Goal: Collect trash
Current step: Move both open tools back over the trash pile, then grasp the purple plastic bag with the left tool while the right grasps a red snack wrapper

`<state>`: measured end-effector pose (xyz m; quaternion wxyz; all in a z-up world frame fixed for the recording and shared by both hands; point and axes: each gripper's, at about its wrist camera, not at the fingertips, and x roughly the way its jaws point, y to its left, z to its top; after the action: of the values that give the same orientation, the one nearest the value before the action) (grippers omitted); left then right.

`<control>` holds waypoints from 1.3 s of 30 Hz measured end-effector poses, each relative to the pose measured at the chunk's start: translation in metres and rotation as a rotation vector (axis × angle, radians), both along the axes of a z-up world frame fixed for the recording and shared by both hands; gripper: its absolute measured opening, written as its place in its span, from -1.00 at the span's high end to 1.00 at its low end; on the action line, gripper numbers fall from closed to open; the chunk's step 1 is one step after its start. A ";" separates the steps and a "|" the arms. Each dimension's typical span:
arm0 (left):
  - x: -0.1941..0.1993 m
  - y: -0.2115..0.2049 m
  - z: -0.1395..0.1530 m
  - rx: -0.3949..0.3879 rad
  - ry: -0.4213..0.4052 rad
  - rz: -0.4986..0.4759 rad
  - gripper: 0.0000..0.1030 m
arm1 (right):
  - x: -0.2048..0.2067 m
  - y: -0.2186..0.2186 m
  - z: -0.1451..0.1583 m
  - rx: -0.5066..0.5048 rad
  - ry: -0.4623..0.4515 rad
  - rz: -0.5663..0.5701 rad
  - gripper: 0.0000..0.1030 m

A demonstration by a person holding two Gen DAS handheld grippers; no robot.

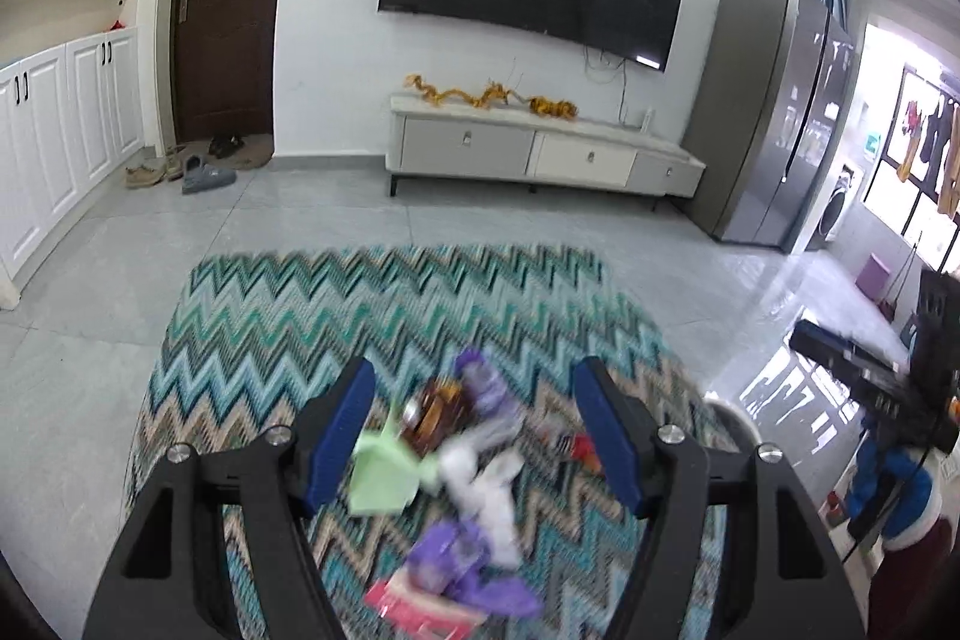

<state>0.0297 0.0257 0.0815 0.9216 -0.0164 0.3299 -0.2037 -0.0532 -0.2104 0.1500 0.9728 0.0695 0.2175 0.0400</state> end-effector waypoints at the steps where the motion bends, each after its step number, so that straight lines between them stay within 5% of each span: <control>1: -0.003 0.002 -0.006 0.004 0.013 -0.006 -0.31 | 0.001 0.007 -0.002 -0.002 0.006 0.016 0.19; 12: -0.010 0.002 -0.096 0.024 0.213 -0.079 -0.31 | 0.019 0.053 -0.035 -0.034 0.116 0.135 0.18; 24: 0.013 0.003 -0.146 -0.005 0.341 -0.081 -0.30 | 0.076 0.074 -0.112 -0.040 0.320 0.213 0.17; 27: 0.016 0.005 -0.152 -0.042 0.358 -0.079 -0.02 | 0.086 0.076 -0.123 -0.043 0.350 0.231 0.18; 30: 0.017 0.004 -0.155 -0.055 0.362 -0.087 0.23 | 0.092 0.080 -0.131 -0.053 0.370 0.244 0.42; 34: 0.009 0.007 -0.152 -0.060 0.342 -0.077 0.32 | 0.092 0.084 -0.138 -0.081 0.371 0.256 0.75; 39: -0.004 0.022 -0.134 -0.092 0.297 -0.046 0.34 | 0.080 0.085 -0.131 -0.065 0.315 0.258 0.85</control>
<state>0.0253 0.0478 -0.0529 0.8559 -0.0812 0.4533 -0.2351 0.0272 -0.1249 0.0185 0.9152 0.0149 0.3752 0.1461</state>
